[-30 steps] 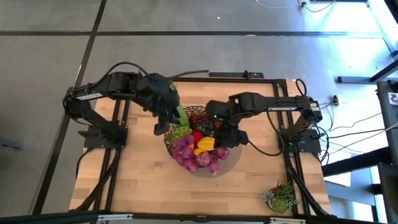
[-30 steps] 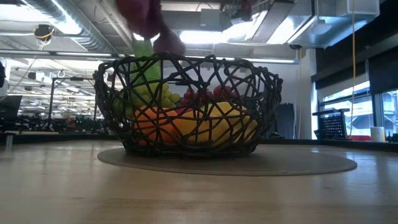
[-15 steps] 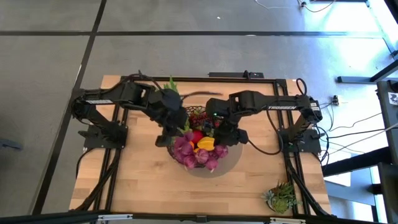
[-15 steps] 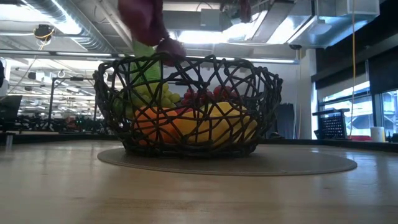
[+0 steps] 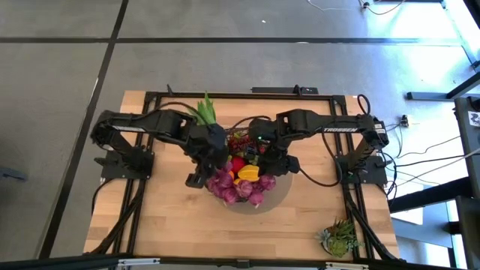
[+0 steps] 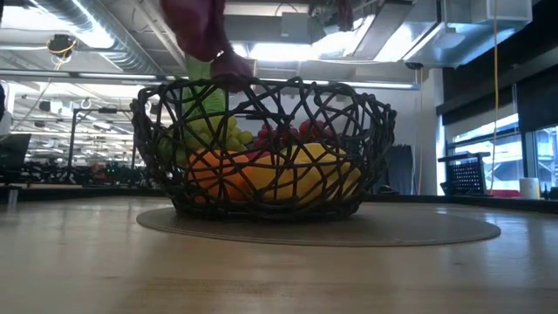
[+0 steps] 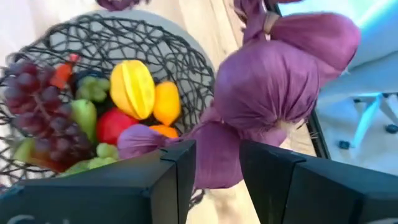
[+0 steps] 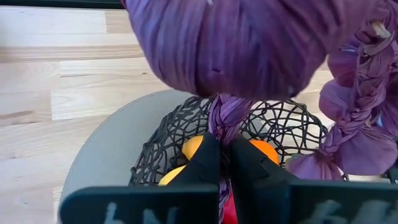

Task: Build produce basket
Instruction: Put the purple garlic into the wire basket

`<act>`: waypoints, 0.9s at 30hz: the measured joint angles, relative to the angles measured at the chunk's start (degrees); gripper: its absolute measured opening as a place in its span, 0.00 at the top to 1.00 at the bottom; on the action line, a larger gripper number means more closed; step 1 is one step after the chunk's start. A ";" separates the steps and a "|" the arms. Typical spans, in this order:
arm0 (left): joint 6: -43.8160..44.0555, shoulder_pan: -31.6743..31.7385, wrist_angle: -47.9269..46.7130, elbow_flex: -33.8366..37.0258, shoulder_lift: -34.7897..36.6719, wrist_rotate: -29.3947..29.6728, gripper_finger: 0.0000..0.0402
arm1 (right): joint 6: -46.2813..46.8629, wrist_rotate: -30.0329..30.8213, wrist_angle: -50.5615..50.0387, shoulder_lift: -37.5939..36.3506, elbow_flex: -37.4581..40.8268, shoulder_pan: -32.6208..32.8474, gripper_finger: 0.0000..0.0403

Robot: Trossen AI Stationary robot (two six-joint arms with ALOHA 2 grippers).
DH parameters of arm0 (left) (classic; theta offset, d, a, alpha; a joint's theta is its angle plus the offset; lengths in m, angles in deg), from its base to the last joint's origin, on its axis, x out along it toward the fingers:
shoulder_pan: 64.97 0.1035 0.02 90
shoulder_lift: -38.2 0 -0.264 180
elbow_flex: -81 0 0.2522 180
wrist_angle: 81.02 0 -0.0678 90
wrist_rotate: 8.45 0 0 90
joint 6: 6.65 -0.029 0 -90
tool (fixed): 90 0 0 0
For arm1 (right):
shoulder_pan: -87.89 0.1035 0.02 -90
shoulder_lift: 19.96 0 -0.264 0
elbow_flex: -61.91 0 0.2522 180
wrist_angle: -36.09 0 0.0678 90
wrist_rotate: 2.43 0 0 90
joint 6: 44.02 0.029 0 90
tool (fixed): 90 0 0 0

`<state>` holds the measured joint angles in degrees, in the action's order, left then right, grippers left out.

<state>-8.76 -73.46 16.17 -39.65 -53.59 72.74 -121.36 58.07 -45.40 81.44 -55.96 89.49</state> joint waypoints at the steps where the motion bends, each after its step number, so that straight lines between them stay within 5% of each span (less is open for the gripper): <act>1: -0.08 -0.21 0.25 -0.02 -0.58 -0.69 0.72 | -0.08 0.00 0.02 0.00 0.00 0.02 0.99; 14: -2.60 -0.90 5.16 -0.09 -4.06 -12.68 0.72 | 0.34 2.84 -0.02 -0.03 -0.04 -0.02 0.99; 27: -0.31 -0.10 8.44 -0.11 -3.96 -16.26 0.72 | 0.46 2.93 -1.04 -0.04 -0.04 0.00 0.99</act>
<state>-9.07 -73.57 24.61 -39.76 -57.55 56.48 -120.90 61.00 -46.44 81.40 -56.01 89.49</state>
